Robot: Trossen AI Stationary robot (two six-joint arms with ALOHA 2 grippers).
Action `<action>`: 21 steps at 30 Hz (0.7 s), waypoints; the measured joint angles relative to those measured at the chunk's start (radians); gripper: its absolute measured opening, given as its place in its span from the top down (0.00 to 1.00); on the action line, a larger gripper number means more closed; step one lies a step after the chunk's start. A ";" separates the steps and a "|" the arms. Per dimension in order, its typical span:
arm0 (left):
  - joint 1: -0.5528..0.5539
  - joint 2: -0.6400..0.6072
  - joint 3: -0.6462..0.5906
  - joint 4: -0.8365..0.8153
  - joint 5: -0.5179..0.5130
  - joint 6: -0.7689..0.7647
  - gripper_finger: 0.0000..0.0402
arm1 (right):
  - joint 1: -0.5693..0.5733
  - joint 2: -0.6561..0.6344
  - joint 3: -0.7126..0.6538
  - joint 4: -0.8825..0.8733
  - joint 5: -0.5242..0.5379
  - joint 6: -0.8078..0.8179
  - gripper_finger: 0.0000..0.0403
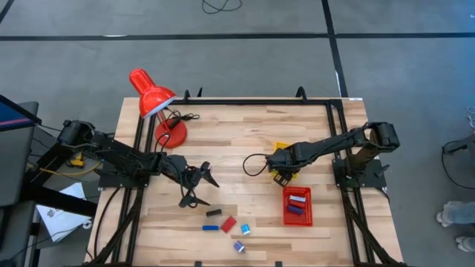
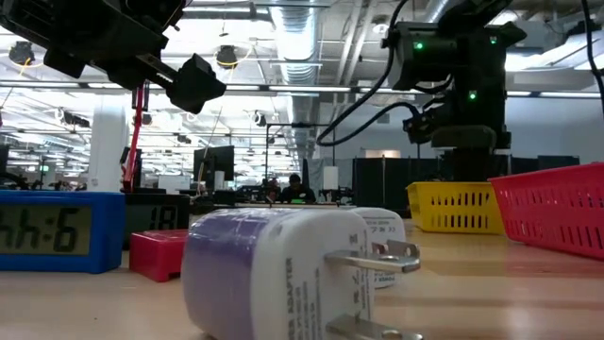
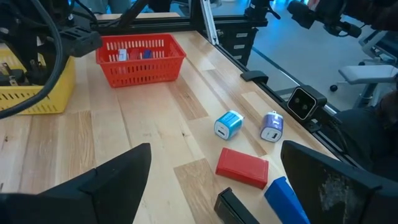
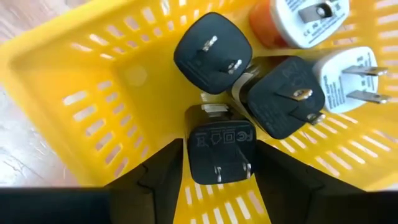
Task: Pick & Place Office items
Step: Put the black charger adapter into the yellow bin
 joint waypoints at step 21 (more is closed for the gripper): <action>0.000 0.000 0.000 0.000 0.000 0.000 0.11 | 0.000 -0.007 0.001 -0.004 -0.020 0.014 0.51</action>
